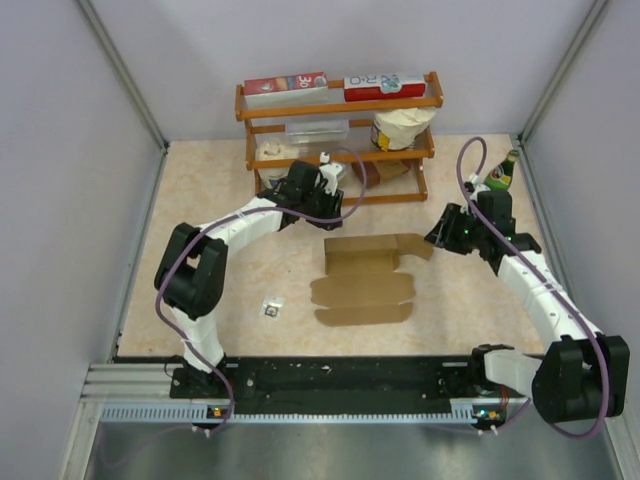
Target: Fold the paper box
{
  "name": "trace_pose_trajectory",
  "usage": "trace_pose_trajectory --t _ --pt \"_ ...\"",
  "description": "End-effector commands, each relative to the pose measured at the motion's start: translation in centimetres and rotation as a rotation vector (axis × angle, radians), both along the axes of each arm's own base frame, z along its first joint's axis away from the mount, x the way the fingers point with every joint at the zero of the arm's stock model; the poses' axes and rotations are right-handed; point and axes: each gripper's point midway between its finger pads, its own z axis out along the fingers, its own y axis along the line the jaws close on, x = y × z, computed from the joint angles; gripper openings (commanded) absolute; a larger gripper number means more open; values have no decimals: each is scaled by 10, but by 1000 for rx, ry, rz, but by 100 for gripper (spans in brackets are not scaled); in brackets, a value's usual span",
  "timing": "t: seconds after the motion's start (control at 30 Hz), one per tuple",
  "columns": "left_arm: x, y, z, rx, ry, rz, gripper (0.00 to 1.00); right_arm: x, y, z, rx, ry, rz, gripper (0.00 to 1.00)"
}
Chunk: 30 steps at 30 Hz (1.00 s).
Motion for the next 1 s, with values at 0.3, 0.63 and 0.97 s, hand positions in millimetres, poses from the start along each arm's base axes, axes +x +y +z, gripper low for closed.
trace_pose_trajectory --t 0.3,0.63,0.97 --pt "-51 4 -41 -28 206 -44 35 29 -20 25 -31 -38 -109 43" --pt "-90 21 -45 -47 250 -28 33 45 -12 15 -16 -13 -65 46" --pt "-90 23 -32 -60 212 -10 32 92 21 34 84 -124 109 42"
